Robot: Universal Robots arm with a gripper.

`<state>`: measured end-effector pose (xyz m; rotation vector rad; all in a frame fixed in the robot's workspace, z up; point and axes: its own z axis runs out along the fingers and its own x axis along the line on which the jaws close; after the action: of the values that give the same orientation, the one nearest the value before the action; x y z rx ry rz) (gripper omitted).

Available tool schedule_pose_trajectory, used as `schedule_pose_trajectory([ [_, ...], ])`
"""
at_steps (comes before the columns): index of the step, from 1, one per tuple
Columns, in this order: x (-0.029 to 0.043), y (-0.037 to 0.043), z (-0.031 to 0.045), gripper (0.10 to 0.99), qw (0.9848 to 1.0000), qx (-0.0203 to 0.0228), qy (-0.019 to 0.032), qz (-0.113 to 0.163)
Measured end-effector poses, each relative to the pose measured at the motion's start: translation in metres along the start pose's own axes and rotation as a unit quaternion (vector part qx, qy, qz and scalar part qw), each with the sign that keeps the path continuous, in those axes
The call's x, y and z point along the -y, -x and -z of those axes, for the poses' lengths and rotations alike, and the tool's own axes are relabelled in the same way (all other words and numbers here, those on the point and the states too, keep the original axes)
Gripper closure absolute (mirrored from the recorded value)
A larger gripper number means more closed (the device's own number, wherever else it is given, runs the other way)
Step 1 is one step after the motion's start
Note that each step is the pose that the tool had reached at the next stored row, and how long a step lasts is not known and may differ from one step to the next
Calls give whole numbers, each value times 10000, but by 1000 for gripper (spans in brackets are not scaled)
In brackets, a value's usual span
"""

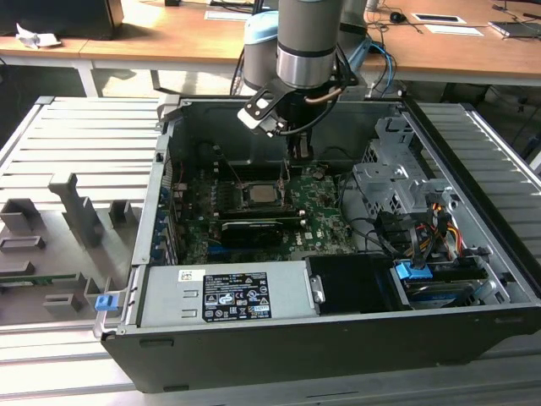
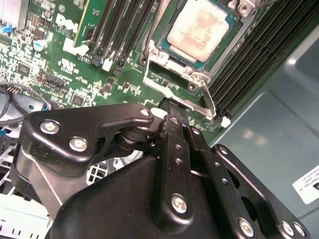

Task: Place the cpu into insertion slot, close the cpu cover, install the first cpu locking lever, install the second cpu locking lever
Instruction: 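Close the cpu cover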

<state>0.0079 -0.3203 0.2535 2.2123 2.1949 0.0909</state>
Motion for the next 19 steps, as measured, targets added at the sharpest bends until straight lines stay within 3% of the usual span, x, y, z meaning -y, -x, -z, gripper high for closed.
schedule_pose_trajectory([
  [10,150,-2,-32,980,10000,0,0,1],
  [16,229,-2,-114,980,10000,0,-2,4],
  [19,247,-1,-141,980,10000,-4,-54,62],
])
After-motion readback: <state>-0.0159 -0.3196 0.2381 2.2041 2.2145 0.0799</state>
